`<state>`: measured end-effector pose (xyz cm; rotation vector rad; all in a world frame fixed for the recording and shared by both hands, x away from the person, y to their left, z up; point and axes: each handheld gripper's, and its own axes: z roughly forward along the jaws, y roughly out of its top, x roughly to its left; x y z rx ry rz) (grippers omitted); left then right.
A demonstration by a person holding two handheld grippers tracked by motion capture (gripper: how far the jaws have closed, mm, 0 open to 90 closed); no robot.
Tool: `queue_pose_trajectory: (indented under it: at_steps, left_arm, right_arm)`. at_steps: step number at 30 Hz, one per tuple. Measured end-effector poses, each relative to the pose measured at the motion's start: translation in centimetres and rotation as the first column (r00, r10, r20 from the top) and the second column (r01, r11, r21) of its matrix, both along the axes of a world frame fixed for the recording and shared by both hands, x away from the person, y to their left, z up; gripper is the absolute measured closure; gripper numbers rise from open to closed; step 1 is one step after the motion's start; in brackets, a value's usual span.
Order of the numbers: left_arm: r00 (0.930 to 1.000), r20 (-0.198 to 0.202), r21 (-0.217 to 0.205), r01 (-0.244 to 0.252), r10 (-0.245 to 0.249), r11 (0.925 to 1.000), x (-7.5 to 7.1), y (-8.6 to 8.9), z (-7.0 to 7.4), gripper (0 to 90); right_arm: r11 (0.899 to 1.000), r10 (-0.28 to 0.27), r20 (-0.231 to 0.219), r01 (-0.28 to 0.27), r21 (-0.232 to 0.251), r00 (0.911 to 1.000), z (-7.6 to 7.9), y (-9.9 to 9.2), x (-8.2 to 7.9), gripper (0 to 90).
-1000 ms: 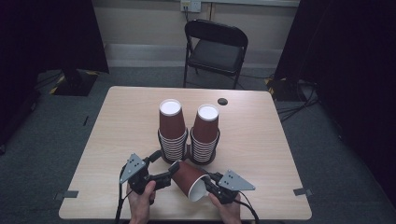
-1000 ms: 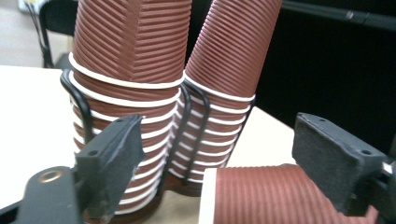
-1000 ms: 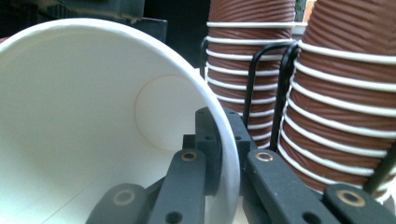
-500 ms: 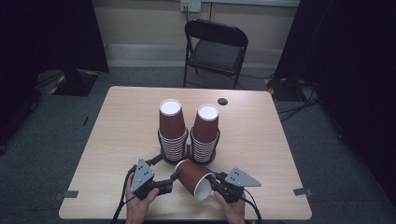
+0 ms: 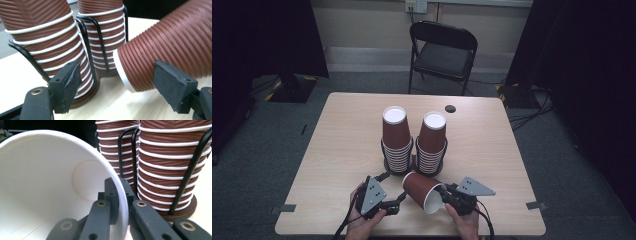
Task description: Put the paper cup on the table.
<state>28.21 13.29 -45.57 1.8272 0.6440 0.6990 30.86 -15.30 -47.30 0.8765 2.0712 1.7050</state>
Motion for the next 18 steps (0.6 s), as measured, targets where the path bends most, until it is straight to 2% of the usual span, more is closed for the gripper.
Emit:
queue_pose_trajectory:
  at_steps: [1, 2, 3, 6, 12, 14, 16, 18]
  left_arm:
    - [0.9999, -0.001, 0.004, 0.011, -0.011, 0.9999, 0.0, 0.0, -0.1, 22.8]
    - [0.9999, -0.008, -0.006, 0.01, -0.01, 0.9999, 0.0, 0.0, -0.2, 22.0]
    - [0.9999, -0.013, 0.004, 0.001, -0.001, 1.0, 0.0, 0.0, -0.2, 20.3]
    - [0.9993, -0.038, -0.011, 0.004, -0.005, 0.9999, 0.0, -0.1, -0.3, 18.0]
    - [0.9994, -0.004, 0.052, 0.034, -0.034, 0.9981, -0.1, -0.6, -0.6, 15.3]
    - [0.9991, -0.008, 0.072, 0.042, -0.041, 0.9965, -0.3, -0.9, -0.7, 15.5]
    - [0.9988, -0.009, 0.072, 0.048, -0.047, 0.9963, -0.4, -1.1, -0.8, 15.5]
    - [0.9983, 0.001, 0.102, 0.057, -0.057, 0.9932, -0.6, -1.6, -1.1, 15.5]
  right_arm:
    - [1.0, -0.001, -0.011, 0.001, -0.002, 0.9999, 0.1, 0.0, 0.1, 87.3]
    - [1.0, 0.001, -0.019, -0.001, -0.006, 0.9998, 0.2, -0.1, 0.1, 87.4]
    - [1.0, 0.004, -0.027, -0.004, -0.009, 0.9996, 0.3, -0.1, 0.2, 87.4]
    - [1.0, 0.001, -0.052, -0.002, -0.01, 0.9987, 0.7, -0.3, 0.4, 87.4]
    - [1.0, 0.009, -0.085, -0.01, -0.018, 0.9963, 1.5, -0.3, 1.1, 87.4]
    - [0.999, 0.016, -0.1, -0.019, -0.031, 0.9948, 1.7, -0.3, 1.2, 87.4]
    - [0.998, 0.028, -0.116, -0.033, -0.047, 0.9929, 1.8, -0.1, 1.4, 87.4]
    - [0.998, 0.032, -0.13, -0.039, -0.051, 0.991, 1.9, -0.1, 1.4, 87.4]
